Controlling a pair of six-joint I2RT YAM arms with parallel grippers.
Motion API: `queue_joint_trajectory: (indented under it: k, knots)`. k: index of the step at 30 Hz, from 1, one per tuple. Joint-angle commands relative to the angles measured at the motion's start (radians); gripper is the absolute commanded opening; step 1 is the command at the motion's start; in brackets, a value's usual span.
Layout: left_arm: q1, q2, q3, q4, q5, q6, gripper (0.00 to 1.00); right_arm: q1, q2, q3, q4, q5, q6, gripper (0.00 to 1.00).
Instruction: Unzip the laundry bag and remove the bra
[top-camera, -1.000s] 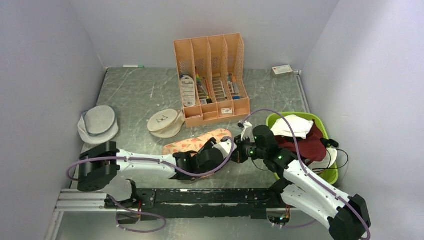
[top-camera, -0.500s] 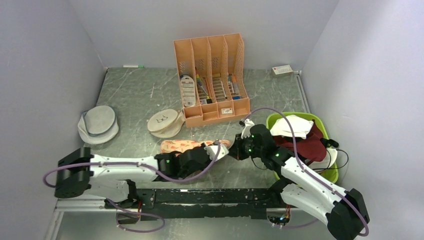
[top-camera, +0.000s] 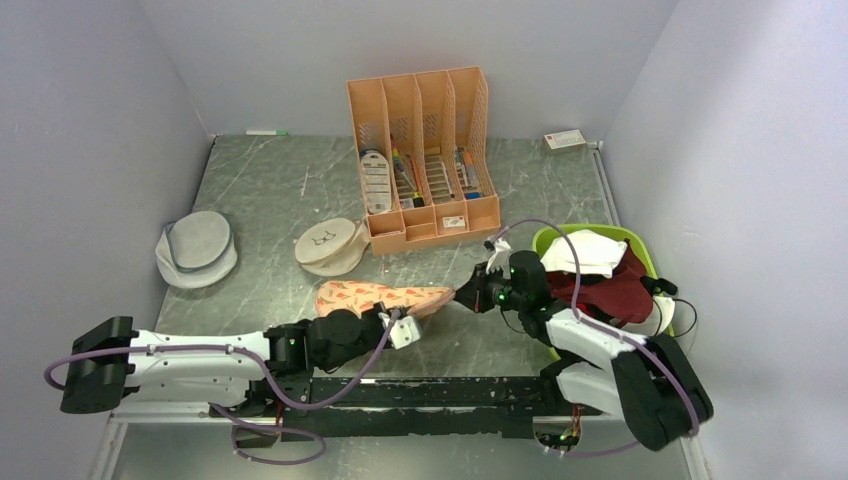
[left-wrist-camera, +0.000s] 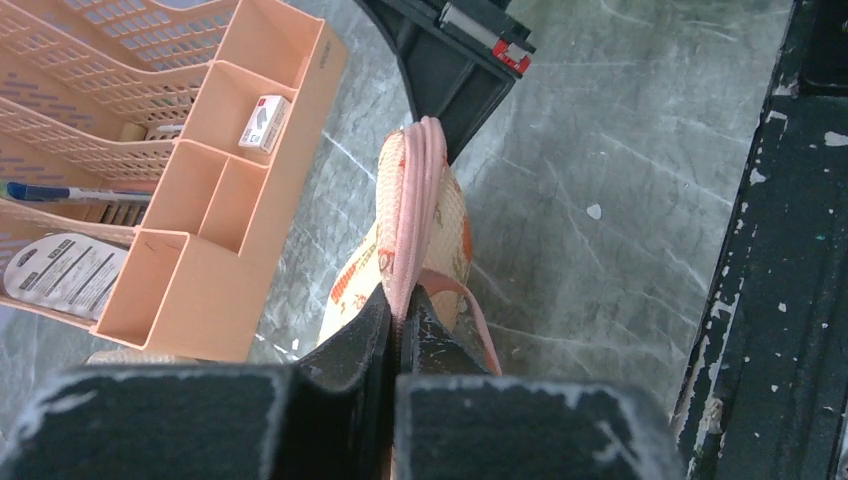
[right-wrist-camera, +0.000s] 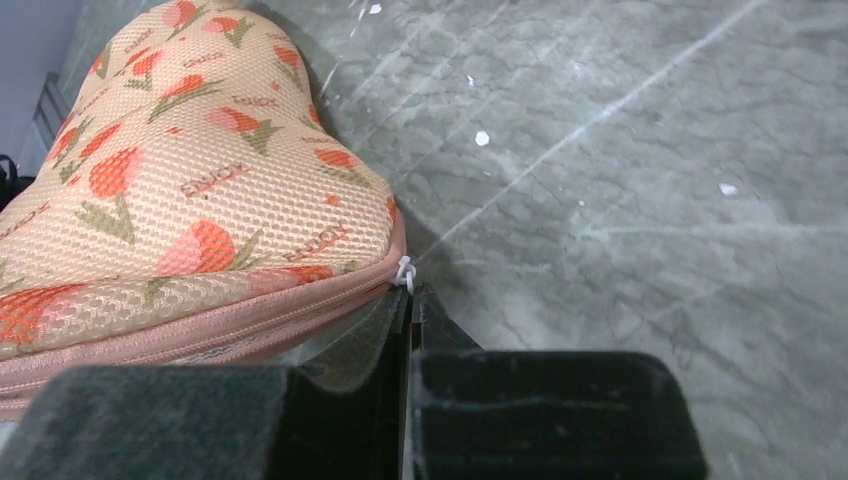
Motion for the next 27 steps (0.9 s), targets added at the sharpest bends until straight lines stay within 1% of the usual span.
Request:
queue_joint_trajectory:
  k: [1,3,4,5,6,7,8,9,11,13,16,17,18,19,20,21,22,23,24,27]
  knots:
    - [-0.010,-0.001,0.006,0.151,0.066,0.020,0.07,-0.018,0.140,-0.006,0.316,-0.068,-0.044,0.00]
    - [-0.012,0.017,-0.006,0.178,0.073,0.014,0.07,-0.012,0.151,-0.026,0.389,-0.087,-0.020,0.00]
    - [-0.013,0.024,-0.017,0.203,0.066,0.013,0.07,-0.011,0.138,-0.035,0.398,-0.072,-0.017,0.00]
    - [-0.013,0.039,-0.020,0.220,0.043,0.013,0.07,-0.011,0.116,-0.027,0.336,-0.031,-0.019,0.00]
    - [-0.013,0.057,-0.009,0.206,0.030,0.008,0.07,-0.012,0.079,0.006,0.217,0.023,-0.029,0.02]
    - [-0.013,0.084,0.009,0.171,0.017,0.001,0.07,-0.011,0.025,0.068,0.073,0.090,-0.034,0.08]
    - [-0.013,0.121,0.029,0.149,0.012,-0.006,0.07,-0.012,-0.016,0.113,-0.087,0.158,-0.018,0.17]
    - [-0.013,0.157,0.044,0.139,0.009,-0.012,0.07,-0.012,-0.064,0.158,-0.280,0.240,0.013,0.27]
    - [-0.014,0.238,0.063,0.138,0.019,-0.021,0.07,-0.012,-0.149,0.235,-0.522,0.380,0.071,0.43]
    - [-0.015,0.305,0.062,0.194,0.016,-0.017,0.07,-0.013,-0.235,0.286,-0.682,0.454,0.113,0.55]
    - [-0.022,0.389,0.081,0.221,0.041,-0.014,0.08,-0.012,-0.370,0.346,-0.809,0.508,0.126,0.66]
    - [-0.025,0.408,0.093,0.210,0.051,-0.024,0.12,-0.011,-0.403,0.363,-0.820,0.500,0.105,0.71]
    - [-0.028,0.424,0.103,0.198,0.062,-0.037,0.20,-0.012,-0.426,0.370,-0.810,0.467,0.086,0.76]
    - [-0.030,0.431,0.113,0.184,0.074,-0.063,0.30,-0.011,-0.443,0.368,-0.777,0.422,0.064,0.78]
    - [-0.030,0.425,0.122,0.159,0.097,-0.089,0.44,-0.011,-0.445,0.367,-0.749,0.370,0.042,0.78]
    - [-0.030,0.410,0.124,0.141,0.123,-0.110,0.60,-0.010,-0.434,0.370,-0.732,0.336,0.024,0.79]
    - [-0.029,0.389,0.120,0.131,0.137,-0.134,0.86,-0.010,-0.418,0.375,-0.719,0.302,0.003,0.79]
    - [-0.026,0.346,0.114,0.117,0.152,-0.162,0.98,-0.010,-0.398,0.379,-0.705,0.263,-0.022,0.80]
    - [-0.021,0.309,0.111,0.096,0.172,-0.190,1.00,-0.008,-0.377,0.384,-0.695,0.239,-0.041,0.80]
    - [0.000,0.190,0.108,0.010,0.213,-0.287,1.00,0.017,-0.331,0.388,-0.662,0.162,-0.101,0.80]
